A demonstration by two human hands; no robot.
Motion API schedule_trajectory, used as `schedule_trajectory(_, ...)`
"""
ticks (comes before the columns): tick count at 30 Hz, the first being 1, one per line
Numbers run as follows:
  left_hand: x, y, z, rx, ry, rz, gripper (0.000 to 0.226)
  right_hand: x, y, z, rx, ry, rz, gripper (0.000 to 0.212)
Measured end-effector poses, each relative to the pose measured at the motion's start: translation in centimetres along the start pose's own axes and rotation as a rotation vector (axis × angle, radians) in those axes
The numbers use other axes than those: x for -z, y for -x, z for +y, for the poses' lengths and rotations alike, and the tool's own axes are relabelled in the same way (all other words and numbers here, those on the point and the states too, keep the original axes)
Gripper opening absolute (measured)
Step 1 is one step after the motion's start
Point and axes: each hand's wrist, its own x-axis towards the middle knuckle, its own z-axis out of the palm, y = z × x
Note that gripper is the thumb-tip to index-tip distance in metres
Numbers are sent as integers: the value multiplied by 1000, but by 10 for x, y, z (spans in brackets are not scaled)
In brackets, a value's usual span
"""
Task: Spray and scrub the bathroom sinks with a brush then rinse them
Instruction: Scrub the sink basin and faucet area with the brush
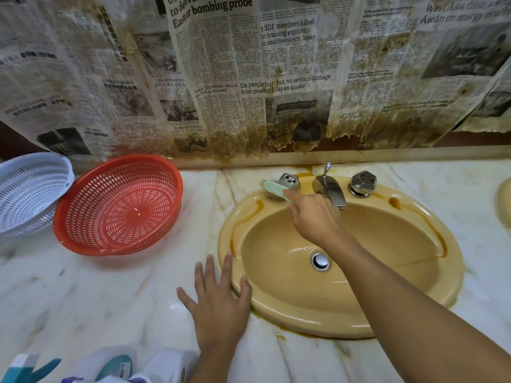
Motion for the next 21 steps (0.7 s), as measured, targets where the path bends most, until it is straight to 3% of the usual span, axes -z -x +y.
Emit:
schedule_trajectory(5, -2, 0, 0, 1, 1, 2, 66, 1, 17, 15, -83, -70, 57, 42)
schedule_trajectory(13, -3, 0, -1, -2, -1, 12, 67, -9, -4, 4, -61, -128, 86, 43)
schedule_trajectory(17, -3, 0, 1, 2, 0, 10, 67, -27, 24, 17, -325, -573, 272, 40)
schedule_trajectory(21, -4, 0, 1, -9, -17, 14, 67, -45, 21, 12, -752, -1387, 251, 31)
